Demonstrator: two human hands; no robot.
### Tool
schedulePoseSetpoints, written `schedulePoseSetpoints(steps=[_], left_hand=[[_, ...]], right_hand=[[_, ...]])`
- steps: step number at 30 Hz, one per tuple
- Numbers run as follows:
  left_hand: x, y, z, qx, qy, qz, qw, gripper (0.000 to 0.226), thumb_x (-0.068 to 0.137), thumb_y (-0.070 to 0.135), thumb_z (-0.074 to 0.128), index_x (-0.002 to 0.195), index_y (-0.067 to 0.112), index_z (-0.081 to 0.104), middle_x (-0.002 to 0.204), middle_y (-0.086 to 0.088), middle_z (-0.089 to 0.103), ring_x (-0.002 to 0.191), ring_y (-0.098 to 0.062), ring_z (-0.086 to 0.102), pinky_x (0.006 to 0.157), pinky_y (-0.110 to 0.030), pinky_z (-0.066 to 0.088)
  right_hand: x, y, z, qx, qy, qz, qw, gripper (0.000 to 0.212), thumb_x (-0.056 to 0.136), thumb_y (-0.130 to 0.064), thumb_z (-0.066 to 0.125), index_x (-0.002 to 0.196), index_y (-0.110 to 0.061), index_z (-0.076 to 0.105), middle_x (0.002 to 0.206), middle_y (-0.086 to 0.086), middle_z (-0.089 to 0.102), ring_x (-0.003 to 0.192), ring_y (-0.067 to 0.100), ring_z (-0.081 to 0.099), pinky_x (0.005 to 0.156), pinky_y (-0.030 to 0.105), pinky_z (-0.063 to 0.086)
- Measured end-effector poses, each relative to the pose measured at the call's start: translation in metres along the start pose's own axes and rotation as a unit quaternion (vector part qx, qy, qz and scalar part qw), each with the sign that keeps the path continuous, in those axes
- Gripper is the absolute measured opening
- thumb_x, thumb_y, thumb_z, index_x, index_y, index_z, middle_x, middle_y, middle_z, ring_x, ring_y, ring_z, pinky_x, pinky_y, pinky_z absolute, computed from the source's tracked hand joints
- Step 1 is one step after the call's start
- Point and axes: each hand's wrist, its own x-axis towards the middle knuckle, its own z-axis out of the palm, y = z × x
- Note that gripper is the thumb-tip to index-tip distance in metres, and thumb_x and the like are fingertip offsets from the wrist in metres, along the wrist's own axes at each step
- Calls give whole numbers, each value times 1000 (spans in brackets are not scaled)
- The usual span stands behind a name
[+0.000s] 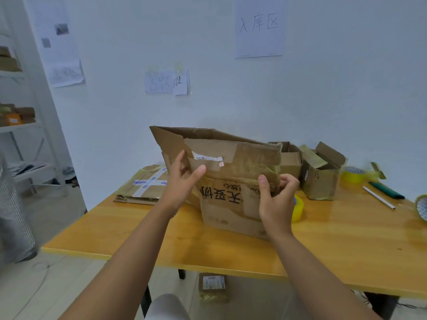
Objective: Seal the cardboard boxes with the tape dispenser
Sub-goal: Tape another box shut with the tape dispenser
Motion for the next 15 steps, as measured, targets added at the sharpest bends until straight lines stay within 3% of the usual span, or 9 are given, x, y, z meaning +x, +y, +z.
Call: schedulePoseSetpoints(steps=[2, 4, 6, 9, 13, 15], left_hand=[[5, 1, -1, -3, 4, -4, 1000, 93, 74, 68, 67, 151, 42, 22, 143, 24, 45, 130, -4, 46, 99, -31, 49], [7, 7, 3, 0, -4, 3, 1000, 83, 77, 62, 68, 146, 37, 28, 114, 47, 49, 107, 17, 54, 74, -7, 50], [8, 14, 8, 4, 2, 16, 1000, 67, 80, 57, 68, 132, 28, 38, 95, 48, 57, 89, 24, 56, 62, 0, 45], [9, 21, 11, -24, 8, 41, 999, 52, 87, 46, 70, 123, 20, 44, 101, 36, 65, 93, 12, 64, 67, -5, 49], [3, 26, 10, -29, 12, 59, 998, 47, 79, 57, 74, 116, 40, 49, 111, 31, 64, 102, 10, 61, 69, -10, 52], [-1, 23, 7, -24, 11, 63, 998, 46, 76, 61, 74, 110, 47, 47, 112, 31, 63, 103, 6, 63, 70, -17, 56]], right_hand=[[3, 2, -2, -17, -27, 3, 1000, 34, 94, -39, 64, 115, -27, 40, 95, -11, 55, 83, -4, 57, 64, 8, 44], [6, 1, -5, -32, -50, 13, 998, 33, 95, -42, 61, 118, -31, 41, 102, -16, 56, 89, -12, 55, 67, 4, 43], [9, -1, -7, -32, -59, 23, 997, 30, 96, -43, 58, 119, -32, 41, 102, -15, 59, 89, -15, 55, 67, 2, 42], [12, -6, -10, -17, -59, 37, 997, 36, 96, -47, 55, 121, -25, 44, 103, -9, 63, 87, -12, 58, 65, 3, 43], [13, -10, -13, -16, -50, 26, 998, 32, 96, -46, 57, 116, -23, 49, 105, -4, 63, 90, -6, 59, 69, 6, 43], [13, -9, -13, -21, -56, 21, 998, 34, 95, -46, 58, 118, -21, 51, 111, 0, 61, 97, 6, 60, 77, 16, 47]])
